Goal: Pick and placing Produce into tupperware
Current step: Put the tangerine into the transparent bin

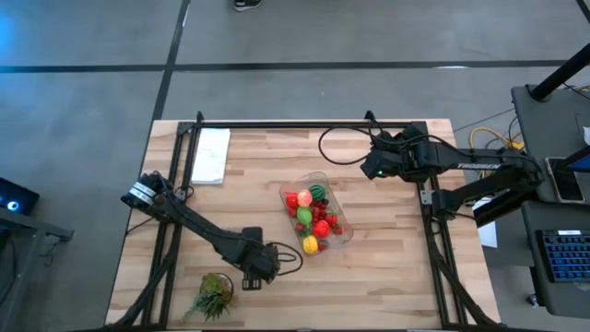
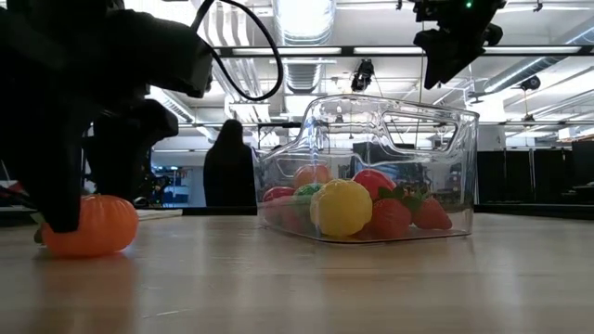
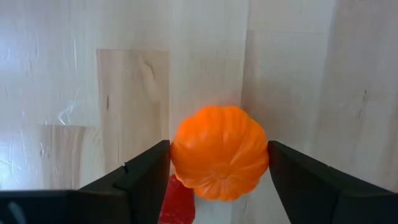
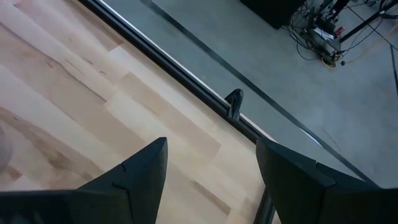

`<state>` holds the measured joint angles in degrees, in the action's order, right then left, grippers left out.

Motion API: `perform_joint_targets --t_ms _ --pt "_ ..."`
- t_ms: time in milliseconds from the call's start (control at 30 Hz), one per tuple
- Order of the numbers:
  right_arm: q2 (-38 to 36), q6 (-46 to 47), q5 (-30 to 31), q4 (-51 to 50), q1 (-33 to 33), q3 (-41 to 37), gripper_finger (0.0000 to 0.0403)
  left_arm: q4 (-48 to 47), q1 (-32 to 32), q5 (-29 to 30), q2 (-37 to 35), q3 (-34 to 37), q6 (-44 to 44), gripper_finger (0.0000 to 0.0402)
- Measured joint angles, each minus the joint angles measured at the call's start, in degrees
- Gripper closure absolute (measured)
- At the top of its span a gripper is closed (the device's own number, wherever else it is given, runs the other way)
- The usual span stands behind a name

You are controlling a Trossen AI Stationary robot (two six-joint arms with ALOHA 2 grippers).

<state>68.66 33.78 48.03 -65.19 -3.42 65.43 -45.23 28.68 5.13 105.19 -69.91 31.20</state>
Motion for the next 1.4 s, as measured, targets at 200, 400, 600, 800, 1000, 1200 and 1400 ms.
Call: perform_joint_targets --t_ms 200,400,600,800,1000,1200,1400 --pt "0.02 0.01 0.00 0.35 0.00 -0.61 0.0165 -0.21 -0.03 2.96 0.04 0.08 -0.07 0.0158" --pt "0.02 0.02 -0.02 0.65 0.00 -1.60 0.0165 -0.22 -0.65 4.77 0.09 0.15 -0.57 0.0158" --pt "0.02 0.02 -0.15 0.81 0.00 -2.19 0.0165 -2.78 -1.70 4.91 -0.16 -0.56 -0.63 0.0158" --pt "0.02 -0.01 -0.17 1.35 0.00 -1.37 0.0165 -12.60 -3.91 9.18 -3.36 -3.67 -4.34 0.0158" --pt "0.02 -1.68 0.00 2.88 -0.49 0.38 0.0165 -19.26 -9.60 17.04 -10.12 -7.40 -10.74 0.0158" --pt "0.00 -2.56 -0.38 3.24 -1.94 1.78 0.0165 -5.65 -20.27 17.22 -17.58 -9.20 -14.38 0.0158" --pt "0.00 -2.97 -0.69 3.06 -2.64 2.07 0.0165 14.54 -26.87 7.39 -16.40 -9.07 -21.25 0.0158"
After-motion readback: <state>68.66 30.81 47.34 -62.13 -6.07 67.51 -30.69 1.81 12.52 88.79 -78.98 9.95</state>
